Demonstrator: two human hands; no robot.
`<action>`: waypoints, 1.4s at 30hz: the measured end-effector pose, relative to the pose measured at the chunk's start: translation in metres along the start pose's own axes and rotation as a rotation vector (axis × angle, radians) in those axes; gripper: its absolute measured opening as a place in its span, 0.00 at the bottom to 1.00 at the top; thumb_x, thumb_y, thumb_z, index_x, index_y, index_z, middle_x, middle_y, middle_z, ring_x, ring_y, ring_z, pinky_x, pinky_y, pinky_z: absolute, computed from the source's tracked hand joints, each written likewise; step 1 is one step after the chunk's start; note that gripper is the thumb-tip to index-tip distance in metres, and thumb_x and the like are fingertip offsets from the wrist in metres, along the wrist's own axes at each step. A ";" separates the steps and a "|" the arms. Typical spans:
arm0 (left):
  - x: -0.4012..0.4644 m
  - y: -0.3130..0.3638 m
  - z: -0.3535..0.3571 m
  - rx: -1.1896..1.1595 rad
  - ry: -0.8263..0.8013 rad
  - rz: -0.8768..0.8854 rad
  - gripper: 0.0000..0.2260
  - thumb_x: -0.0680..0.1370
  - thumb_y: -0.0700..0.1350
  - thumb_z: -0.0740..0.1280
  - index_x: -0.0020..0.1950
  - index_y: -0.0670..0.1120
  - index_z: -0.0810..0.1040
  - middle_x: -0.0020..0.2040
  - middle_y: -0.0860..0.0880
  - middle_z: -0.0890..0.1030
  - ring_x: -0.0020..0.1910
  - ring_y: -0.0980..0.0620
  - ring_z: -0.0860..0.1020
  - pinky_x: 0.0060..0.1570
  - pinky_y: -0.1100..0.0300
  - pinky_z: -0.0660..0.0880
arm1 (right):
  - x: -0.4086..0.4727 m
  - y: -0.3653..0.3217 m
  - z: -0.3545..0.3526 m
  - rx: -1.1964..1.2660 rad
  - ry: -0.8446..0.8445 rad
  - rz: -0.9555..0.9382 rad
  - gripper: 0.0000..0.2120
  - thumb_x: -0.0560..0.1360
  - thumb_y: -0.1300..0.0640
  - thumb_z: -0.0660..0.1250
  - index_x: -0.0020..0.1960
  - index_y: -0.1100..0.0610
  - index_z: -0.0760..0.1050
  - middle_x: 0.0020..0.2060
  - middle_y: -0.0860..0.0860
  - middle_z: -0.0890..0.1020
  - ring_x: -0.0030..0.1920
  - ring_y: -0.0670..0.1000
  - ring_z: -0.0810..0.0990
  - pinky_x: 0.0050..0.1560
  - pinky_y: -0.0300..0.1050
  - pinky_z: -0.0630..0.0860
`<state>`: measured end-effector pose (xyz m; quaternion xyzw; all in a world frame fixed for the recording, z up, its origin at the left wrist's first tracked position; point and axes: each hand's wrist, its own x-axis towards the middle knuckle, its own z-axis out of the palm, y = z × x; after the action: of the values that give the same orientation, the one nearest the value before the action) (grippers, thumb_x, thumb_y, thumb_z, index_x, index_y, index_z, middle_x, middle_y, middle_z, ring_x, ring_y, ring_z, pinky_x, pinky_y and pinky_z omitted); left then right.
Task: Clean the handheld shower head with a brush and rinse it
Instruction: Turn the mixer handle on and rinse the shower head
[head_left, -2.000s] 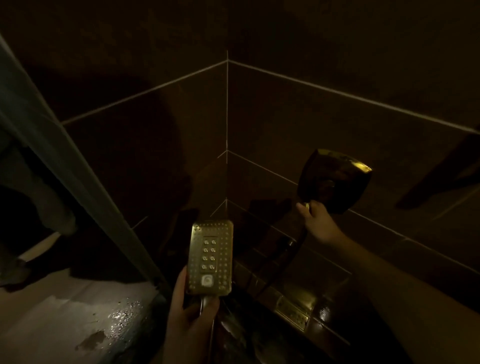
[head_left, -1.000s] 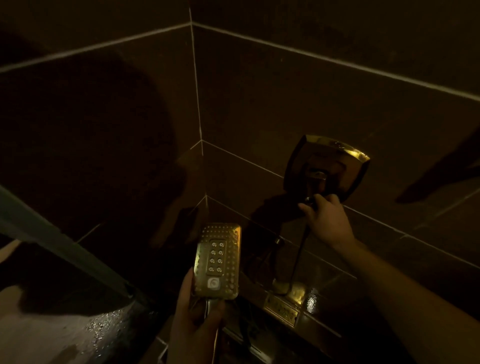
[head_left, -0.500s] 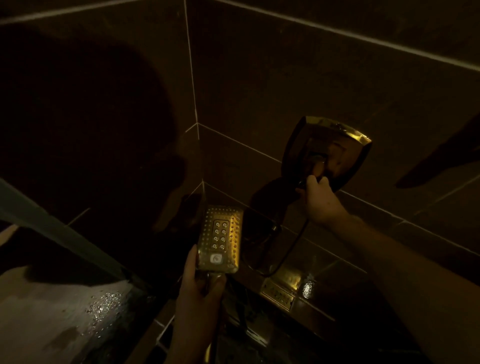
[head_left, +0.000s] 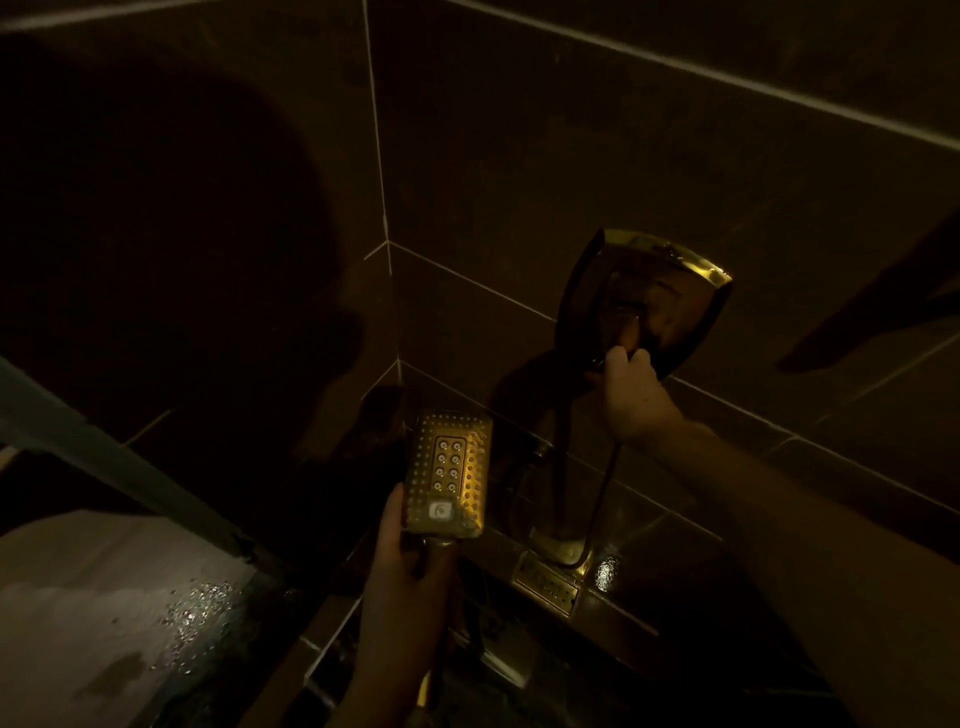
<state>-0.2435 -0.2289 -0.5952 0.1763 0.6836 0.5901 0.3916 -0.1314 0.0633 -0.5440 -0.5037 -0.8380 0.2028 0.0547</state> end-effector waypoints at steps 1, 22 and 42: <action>0.000 0.000 0.001 -0.001 -0.003 0.002 0.31 0.80 0.48 0.72 0.78 0.66 0.64 0.71 0.59 0.77 0.66 0.53 0.79 0.64 0.37 0.76 | -0.001 -0.001 -0.001 -0.004 -0.004 0.000 0.10 0.81 0.64 0.59 0.54 0.53 0.60 0.51 0.54 0.62 0.41 0.49 0.66 0.44 0.47 0.69; 0.023 0.006 0.015 0.037 -0.056 0.016 0.35 0.81 0.41 0.70 0.81 0.65 0.58 0.78 0.52 0.71 0.74 0.43 0.72 0.70 0.34 0.71 | -0.010 -0.019 -0.009 -0.004 0.026 0.124 0.15 0.83 0.51 0.58 0.63 0.61 0.67 0.64 0.62 0.65 0.62 0.63 0.68 0.58 0.56 0.69; 0.044 0.007 0.047 0.218 -0.126 0.076 0.37 0.82 0.43 0.69 0.80 0.71 0.53 0.57 0.48 0.82 0.34 0.58 0.82 0.30 0.61 0.78 | -0.047 -0.040 0.001 -0.002 -0.171 -0.092 0.17 0.83 0.44 0.53 0.63 0.53 0.72 0.48 0.55 0.81 0.46 0.58 0.81 0.47 0.57 0.79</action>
<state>-0.2379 -0.1653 -0.6027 0.2804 0.7106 0.5144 0.3896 -0.1422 0.0058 -0.5240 -0.4455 -0.8621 0.2415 -0.0085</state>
